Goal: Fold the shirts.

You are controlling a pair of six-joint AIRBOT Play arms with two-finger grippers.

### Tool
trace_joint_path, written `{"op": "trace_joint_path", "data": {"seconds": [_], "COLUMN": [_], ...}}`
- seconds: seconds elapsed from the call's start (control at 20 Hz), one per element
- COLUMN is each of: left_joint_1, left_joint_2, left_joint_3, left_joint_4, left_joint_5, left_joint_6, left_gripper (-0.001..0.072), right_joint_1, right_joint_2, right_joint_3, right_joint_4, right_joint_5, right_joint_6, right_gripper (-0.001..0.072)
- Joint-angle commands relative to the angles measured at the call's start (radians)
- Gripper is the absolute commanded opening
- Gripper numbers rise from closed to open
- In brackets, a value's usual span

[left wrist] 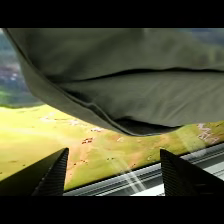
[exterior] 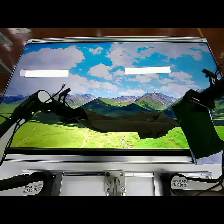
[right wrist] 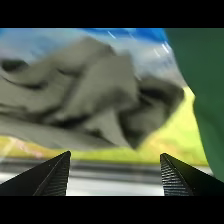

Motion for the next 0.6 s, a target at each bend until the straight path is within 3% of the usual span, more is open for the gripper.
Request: {"op": "trace_joint_path", "data": {"seconds": [0.0, 0.3, 0.4, 0.5, 0.55], "left_joint_1": [-0.002, -0.008, -0.009, -0.008, -0.006], "left_joint_2": [-0.086, -0.159, -0.180, -0.184, -0.183], "left_joint_3": [-0.003, -0.002, -0.002, -0.002, 0.001], "left_joint_4": [-0.008, -0.101, -0.106, -0.105, -0.105], "left_joint_5": [-0.016, 0.110, 0.113, 0.116, 0.120], "left_joint_6": [-0.008, -0.004, -0.021, -0.030, -0.029], "left_gripper": [0.0720, 0.0709, 0.0502, 0.0215, 0.0166], "right_joint_1": [-0.079, -0.082, -0.081, -0.069, -0.055], "right_joint_2": [0.002, 0.002, -0.005, -0.022, -0.035], "right_joint_3": [-0.126, -0.317, -0.364, -0.396, -0.408], "right_joint_4": [-0.008, 0.084, 0.156, 0.200, 0.199], "right_joint_5": [-0.018, -0.157, -0.218, -0.246, -0.249], "right_joint_6": [-0.042, -0.063, -0.063, -0.062, -0.061], "right_gripper": [0.0677, 0.0677, 0.0677, 0.0677, 0.0677]}}
